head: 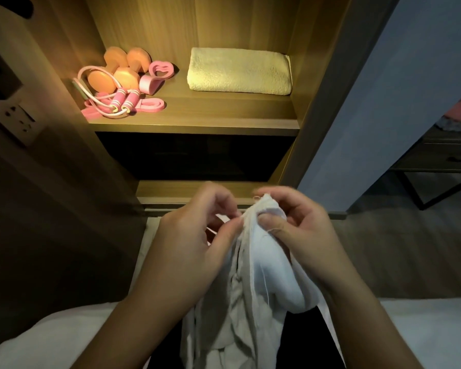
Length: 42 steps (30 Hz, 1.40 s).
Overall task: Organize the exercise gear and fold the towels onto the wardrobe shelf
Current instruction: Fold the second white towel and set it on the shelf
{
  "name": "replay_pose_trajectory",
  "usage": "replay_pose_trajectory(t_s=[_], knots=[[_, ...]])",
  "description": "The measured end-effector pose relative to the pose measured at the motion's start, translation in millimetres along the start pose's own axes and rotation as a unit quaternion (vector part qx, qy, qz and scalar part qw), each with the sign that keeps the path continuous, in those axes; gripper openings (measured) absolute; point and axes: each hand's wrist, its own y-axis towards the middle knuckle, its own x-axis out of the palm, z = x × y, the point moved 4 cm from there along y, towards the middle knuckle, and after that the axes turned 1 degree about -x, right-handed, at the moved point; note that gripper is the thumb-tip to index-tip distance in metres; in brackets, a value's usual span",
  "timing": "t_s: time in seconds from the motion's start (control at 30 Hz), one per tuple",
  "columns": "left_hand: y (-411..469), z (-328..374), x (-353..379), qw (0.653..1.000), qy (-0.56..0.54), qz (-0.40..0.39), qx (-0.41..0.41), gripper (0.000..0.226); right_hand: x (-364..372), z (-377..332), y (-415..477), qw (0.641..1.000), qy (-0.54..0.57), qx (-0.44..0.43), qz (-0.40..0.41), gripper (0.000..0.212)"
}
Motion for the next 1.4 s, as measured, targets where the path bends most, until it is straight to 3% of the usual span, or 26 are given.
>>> replay_pose_trajectory(t_s=[0.17,0.27,0.37,0.47,0.63,0.87,1.23,1.3,1.4], knots=[[-24,1,1,0.986,0.134,-0.028,0.097,0.006,-17,35,-3,0.996,-0.047,0.081,0.000,0.008],[-50,-1,9,0.971,0.138,-0.121,0.151,0.017,-22,63,-7,0.992,-0.045,0.116,0.036,0.010],[-74,-9,17,0.944,0.144,-0.231,0.184,0.011,-24,83,-10,0.985,-0.022,0.152,0.083,0.012],[-92,-19,23,0.928,0.168,-0.296,0.150,0.015,-26,96,-15,0.980,-0.029,0.171,0.099,0.016],[-114,-38,41,0.929,0.166,-0.328,0.044,0.032,-32,104,-16,0.978,-0.008,0.174,0.116,0.018],[-134,-48,48,0.894,0.176,-0.408,0.057,0.041,-37,115,-19,0.976,-0.003,0.184,0.116,0.020],[-139,-50,47,0.854,0.319,-0.386,0.142,0.022,-40,122,-20,0.977,-0.023,0.174,0.119,0.025],[-140,-50,48,0.877,0.261,-0.386,0.118,0.012,-40,122,-20,0.977,-0.027,0.172,0.124,0.023],[-134,-58,39,0.941,0.148,-0.305,0.003,0.022,-45,122,-20,0.976,-0.026,0.165,0.141,0.025]])
